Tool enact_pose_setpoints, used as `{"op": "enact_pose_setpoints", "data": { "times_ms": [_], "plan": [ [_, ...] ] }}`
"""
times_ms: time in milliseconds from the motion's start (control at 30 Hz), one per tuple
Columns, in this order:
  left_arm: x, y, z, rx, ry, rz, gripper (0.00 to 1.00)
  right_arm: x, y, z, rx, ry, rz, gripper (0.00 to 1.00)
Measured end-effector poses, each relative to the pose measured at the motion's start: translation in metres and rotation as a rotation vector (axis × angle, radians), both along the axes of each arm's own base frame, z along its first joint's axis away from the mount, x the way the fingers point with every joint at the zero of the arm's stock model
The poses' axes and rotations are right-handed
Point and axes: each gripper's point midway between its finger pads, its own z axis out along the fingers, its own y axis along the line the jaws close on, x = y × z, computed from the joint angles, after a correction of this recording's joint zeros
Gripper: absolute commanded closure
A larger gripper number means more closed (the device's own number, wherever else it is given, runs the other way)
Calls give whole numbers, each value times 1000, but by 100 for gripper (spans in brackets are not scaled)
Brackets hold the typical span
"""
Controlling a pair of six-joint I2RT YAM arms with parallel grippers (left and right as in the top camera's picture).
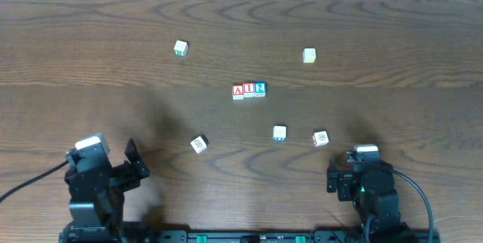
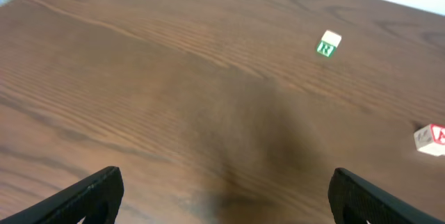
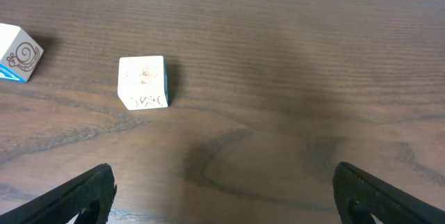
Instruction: Spell out Ai2
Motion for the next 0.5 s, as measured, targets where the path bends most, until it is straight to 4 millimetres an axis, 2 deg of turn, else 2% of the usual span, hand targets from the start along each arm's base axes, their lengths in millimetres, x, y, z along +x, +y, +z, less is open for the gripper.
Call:
{"op": "enact_pose_setpoints", "data": {
  "times_ms": [300,433,500],
  "plan": [
    [6,-6,-58,-21,-24,-30,5,0,0,0,0,-1,0,1],
    [5,-7,-74,-30,-20,-33,5,0,0,0,0,0,0,1],
    [5,-8,-74,-31,-37,-34,5,0,0,0,0,0,0,1]
  ]
}}
